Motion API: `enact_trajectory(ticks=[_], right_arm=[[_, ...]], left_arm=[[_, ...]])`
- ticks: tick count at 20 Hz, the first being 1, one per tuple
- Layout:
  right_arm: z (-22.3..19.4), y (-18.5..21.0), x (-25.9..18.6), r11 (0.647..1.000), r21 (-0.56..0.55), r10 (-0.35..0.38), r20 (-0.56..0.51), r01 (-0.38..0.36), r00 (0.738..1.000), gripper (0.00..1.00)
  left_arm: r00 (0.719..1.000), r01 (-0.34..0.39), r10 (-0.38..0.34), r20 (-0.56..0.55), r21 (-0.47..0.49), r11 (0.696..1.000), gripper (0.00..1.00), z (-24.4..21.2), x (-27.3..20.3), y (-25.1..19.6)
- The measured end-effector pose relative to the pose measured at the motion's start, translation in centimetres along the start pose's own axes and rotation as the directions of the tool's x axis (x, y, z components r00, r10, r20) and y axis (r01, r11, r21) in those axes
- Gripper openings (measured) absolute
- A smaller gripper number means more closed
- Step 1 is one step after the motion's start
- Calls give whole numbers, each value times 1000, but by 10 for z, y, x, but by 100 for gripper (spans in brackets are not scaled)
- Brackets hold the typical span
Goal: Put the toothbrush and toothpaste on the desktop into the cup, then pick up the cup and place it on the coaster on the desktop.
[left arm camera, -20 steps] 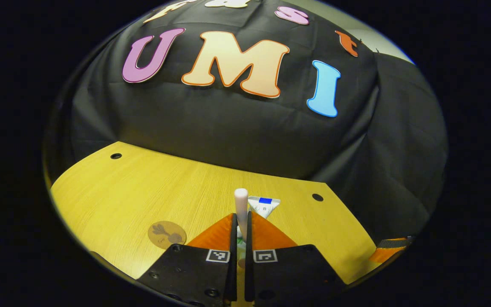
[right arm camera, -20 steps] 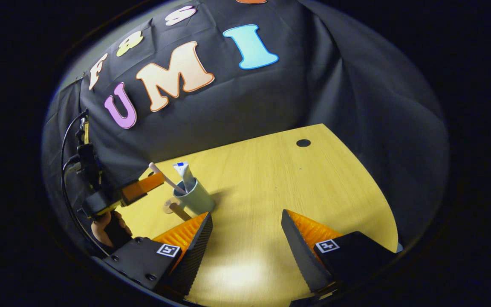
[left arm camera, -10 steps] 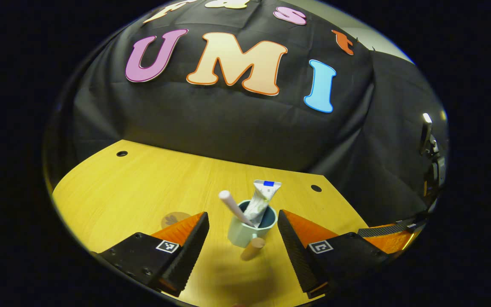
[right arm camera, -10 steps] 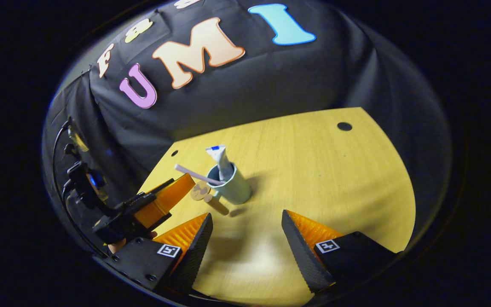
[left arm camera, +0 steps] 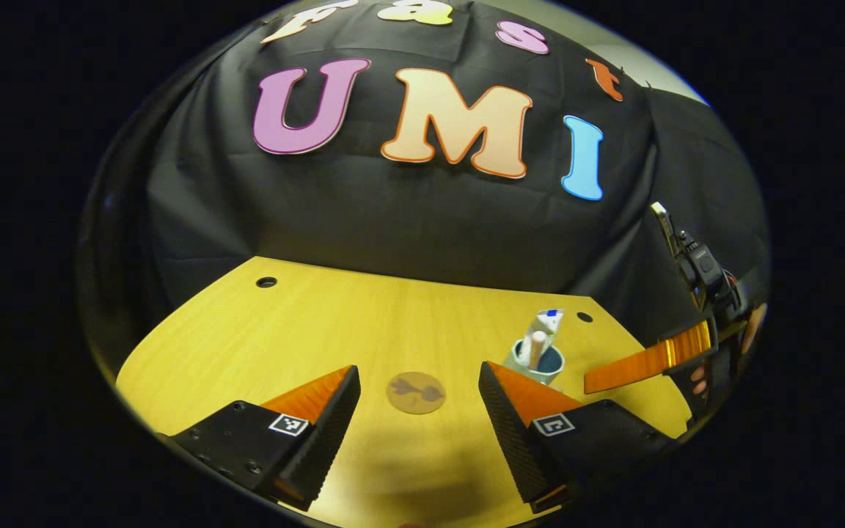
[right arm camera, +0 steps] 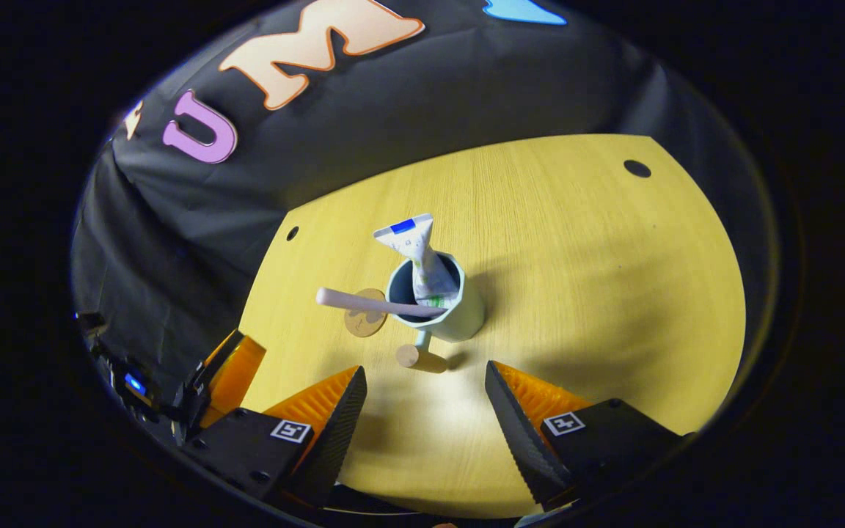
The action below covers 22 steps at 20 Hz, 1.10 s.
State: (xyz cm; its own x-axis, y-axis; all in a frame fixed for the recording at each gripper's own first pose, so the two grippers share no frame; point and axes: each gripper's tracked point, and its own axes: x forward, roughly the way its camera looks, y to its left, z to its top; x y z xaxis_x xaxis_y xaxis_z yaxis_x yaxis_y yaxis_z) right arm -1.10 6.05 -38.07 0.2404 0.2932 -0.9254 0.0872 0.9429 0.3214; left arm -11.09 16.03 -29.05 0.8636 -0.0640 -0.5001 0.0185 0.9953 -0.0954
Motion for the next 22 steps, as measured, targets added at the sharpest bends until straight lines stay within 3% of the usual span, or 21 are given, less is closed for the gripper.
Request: enact_trajectory(ticks=[1,14,15,18,22], right_arm=[[0,1,9,1000,11,-15,-27,15,1000,99],[4,-3,88,981,40,-179,-164,188,970,99],[2,-4,91,979,41,-188,-172,198,967,90],[-2,-8,99,972,29,-224,-185,234,957,84],[-9,-18,103,959,-6,-280,-193,284,940,63]], left_arm=[[1000,-8,8,-2,-1,1000,94,0,-3,10],[995,-81,79,-54,-25,996,94,-14,-14,107],[995,-80,79,-57,-25,996,94,-14,-14,111],[995,-78,77,-62,-21,997,94,-13,-15,122],[995,-77,75,-64,-24,997,94,-14,-15,134]])
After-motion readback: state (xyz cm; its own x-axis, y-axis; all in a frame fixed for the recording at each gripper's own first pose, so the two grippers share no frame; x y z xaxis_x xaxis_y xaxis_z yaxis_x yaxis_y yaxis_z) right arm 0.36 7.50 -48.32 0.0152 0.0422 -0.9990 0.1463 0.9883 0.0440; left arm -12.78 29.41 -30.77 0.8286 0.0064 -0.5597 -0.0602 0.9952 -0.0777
